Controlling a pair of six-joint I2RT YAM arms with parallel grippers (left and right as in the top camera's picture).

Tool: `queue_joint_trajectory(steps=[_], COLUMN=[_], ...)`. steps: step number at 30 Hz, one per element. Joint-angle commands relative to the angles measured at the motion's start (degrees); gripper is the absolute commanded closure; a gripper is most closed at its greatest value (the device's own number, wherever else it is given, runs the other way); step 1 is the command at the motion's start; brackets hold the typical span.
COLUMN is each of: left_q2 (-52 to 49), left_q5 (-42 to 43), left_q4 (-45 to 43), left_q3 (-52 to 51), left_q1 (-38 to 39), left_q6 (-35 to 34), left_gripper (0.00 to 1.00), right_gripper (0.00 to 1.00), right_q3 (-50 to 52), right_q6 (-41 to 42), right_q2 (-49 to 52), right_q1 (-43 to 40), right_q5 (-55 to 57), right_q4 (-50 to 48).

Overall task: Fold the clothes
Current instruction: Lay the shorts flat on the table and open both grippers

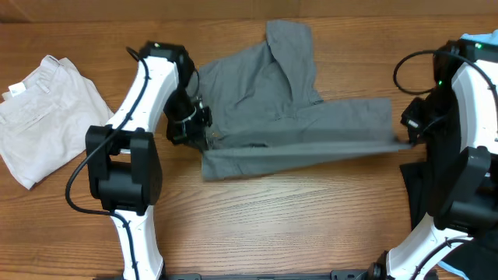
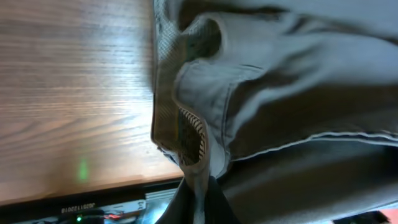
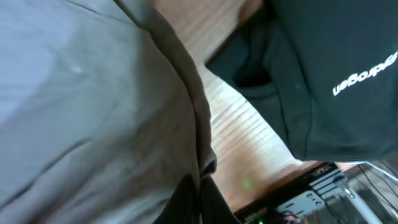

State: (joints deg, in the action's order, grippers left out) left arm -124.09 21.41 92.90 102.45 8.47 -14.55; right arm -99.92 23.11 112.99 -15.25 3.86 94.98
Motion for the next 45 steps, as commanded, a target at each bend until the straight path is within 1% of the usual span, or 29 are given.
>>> queue_joint_trajectory(steps=[1, 3, 9, 11, 16, 23, 26, 28, 34, 38, 39, 43, 44, 45], left_q2=[2.8, 4.1, 11.4, 14.8, 20.0, 23.5, 24.0, 24.2, 25.8, 29.7, 30.5, 33.0, 33.2, 33.3], left_q5=[-12.0, -12.0, -16.4, -18.8, -19.1, -20.8, -20.8, -20.8, -19.9, -19.8, -19.8, -18.6, -18.4, -18.2], left_q4=[-1.6, -3.7, -10.8, -12.8, -16.1, -16.7, -16.0, -15.3, -15.2, -14.9, -14.8, -14.6, -14.5, -14.5], left_q3=[-7.0, -10.8, -23.7, -28.0, -33.7, -36.9, -37.3, -37.3, -37.3, -37.3, -37.3, -37.3, -37.3, -37.3], left_q1=[-1.7, -1.7, -3.4, -5.9, -13.0, -22.1, -24.3, -24.6, -23.8, -23.8, -23.8, -23.8, -23.8, -23.8], left_q6=[2.0, 2.0, -2.7, -4.9, -5.2, -5.2, -4.9, -4.7, -4.0, -4.1, -4.1, -3.4, -3.4, -3.4], left_gripper=[0.96, 0.96, 0.96, 0.96, 0.96, 0.96, 0.96, 0.96, 0.96, 0.96, 0.96, 0.95, 0.93, 0.91], right_gripper=[0.96, 0.96, 0.96, 0.96, 0.96, 0.96, 0.96, 0.96, 0.96, 0.94, 0.92, 0.56, 0.52, 0.51], right_q3=[3.9, 7.0, 15.8, 19.2, 24.0, 25.4, 25.4, 25.4, 25.4, 25.4, 25.4, 25.4, 25.4, 25.4], right_q6=[-0.4, -0.4, -0.3, -0.3, -0.1, -0.2, -2.6, -4.2, -4.2, -4.5, -4.5, -4.5, -4.5, -4.5], right_q2=[-1.9, -3.2, -6.5, -7.5, -8.4, -8.5, -9.0, -10.1, -13.6, -14.5, -14.5, -14.5, -14.5, -14.5], right_q1=[-3.8, -4.0, -5.6, -5.8, -5.8, -5.7, -5.4, -4.7, -2.1, 0.5, 0.9, 2.1, 2.1, 2.1], right_q5=[11.5, 11.4, 8.6, 8.3, 6.5, 6.0, 1.8, -0.4, -0.6, -1.6, -1.7, -1.6, -1.6, -1.6], right_q4=[-2.4, -4.5, -9.3, -11.0, -13.7, -13.7, -13.3, -13.0, -12.4, -11.5, -11.3, -10.9, -10.9, -10.9])
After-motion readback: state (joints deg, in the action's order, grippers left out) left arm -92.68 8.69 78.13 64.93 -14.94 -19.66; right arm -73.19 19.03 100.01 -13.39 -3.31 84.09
